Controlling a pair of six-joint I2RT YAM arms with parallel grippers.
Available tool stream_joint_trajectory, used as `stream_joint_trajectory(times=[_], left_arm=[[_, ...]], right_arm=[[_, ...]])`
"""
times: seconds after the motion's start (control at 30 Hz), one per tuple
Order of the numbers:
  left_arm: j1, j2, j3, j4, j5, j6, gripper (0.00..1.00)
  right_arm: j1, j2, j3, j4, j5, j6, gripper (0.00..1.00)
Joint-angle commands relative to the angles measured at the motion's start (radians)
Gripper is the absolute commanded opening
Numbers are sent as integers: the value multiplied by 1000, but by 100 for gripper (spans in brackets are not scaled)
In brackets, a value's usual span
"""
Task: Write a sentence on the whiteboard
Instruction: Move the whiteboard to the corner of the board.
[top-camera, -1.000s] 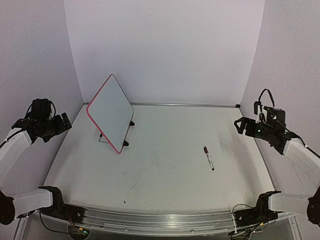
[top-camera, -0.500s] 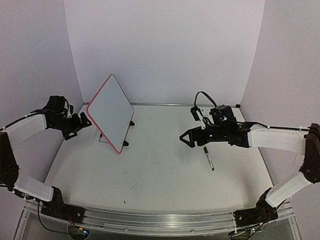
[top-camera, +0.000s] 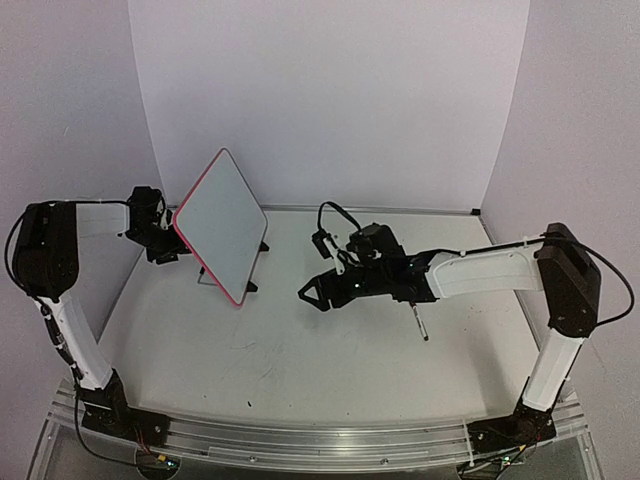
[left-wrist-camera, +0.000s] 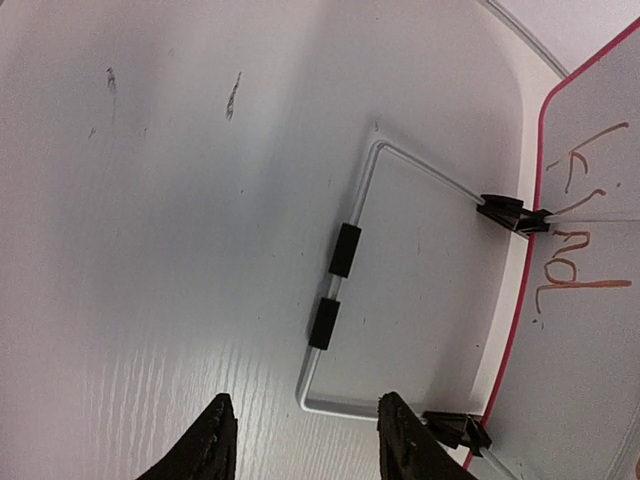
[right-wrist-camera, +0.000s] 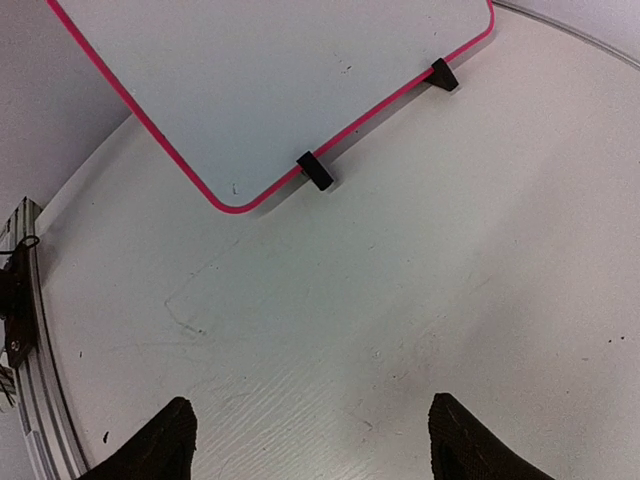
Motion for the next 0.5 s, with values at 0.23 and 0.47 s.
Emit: stream_joint_trajectory(times=[0.23,0.47], left_arm=[[-41,263,305,-37,-16,145,44],[-126,392,442,-100,-145,172,43]], right_arm=[[15,-8,-12,52,41,52,74],[24,-20,-46,52,54,74,73]])
